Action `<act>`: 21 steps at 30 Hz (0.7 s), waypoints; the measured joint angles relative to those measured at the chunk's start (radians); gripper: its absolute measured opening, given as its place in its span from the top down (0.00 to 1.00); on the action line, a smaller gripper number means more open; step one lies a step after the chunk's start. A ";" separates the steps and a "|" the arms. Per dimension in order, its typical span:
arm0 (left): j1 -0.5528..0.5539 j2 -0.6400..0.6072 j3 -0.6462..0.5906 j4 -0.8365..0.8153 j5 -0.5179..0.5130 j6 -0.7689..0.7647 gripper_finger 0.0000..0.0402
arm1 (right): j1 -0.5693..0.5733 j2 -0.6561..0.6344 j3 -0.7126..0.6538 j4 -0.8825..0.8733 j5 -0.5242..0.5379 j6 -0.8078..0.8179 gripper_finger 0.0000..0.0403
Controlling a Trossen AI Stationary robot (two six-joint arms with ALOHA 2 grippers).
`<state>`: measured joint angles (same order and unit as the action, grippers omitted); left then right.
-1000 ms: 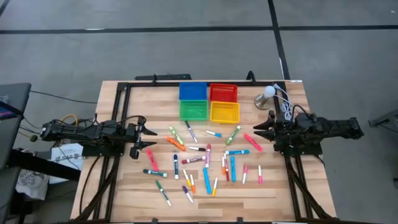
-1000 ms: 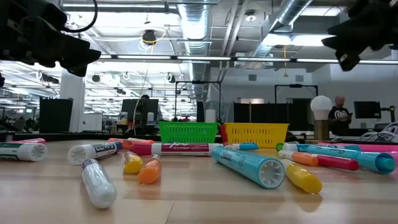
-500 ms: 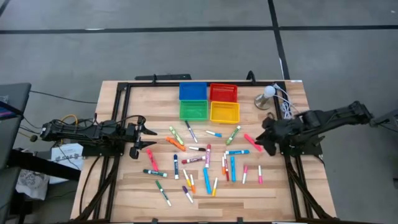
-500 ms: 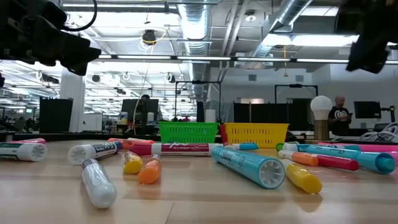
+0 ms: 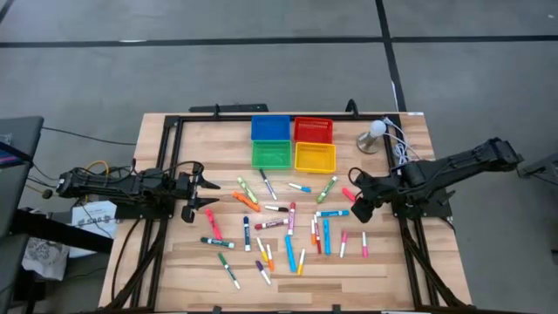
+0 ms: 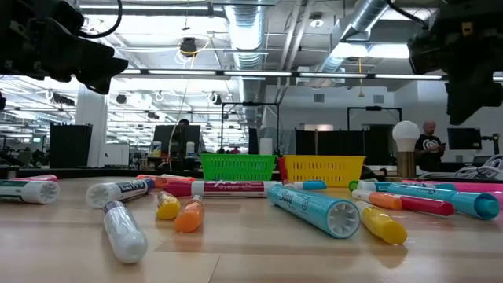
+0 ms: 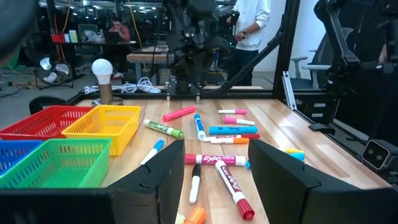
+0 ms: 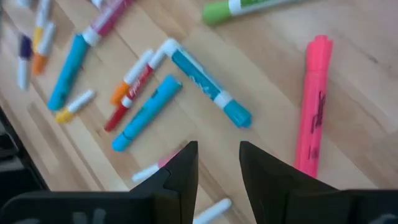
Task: Pick & Place Markers
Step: Put the right large pink highlighter pen into the yellow bin
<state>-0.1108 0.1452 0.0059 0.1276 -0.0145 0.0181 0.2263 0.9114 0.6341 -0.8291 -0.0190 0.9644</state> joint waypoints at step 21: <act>0.000 0.000 0.000 0.010 0.000 0.000 0.56 | -0.178 0.044 -0.001 0.005 -0.028 0.005 0.73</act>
<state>-0.1108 0.1452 0.0059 0.1371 -0.0145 0.0185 0.0483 0.9554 0.6331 -0.8238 -0.0467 0.9691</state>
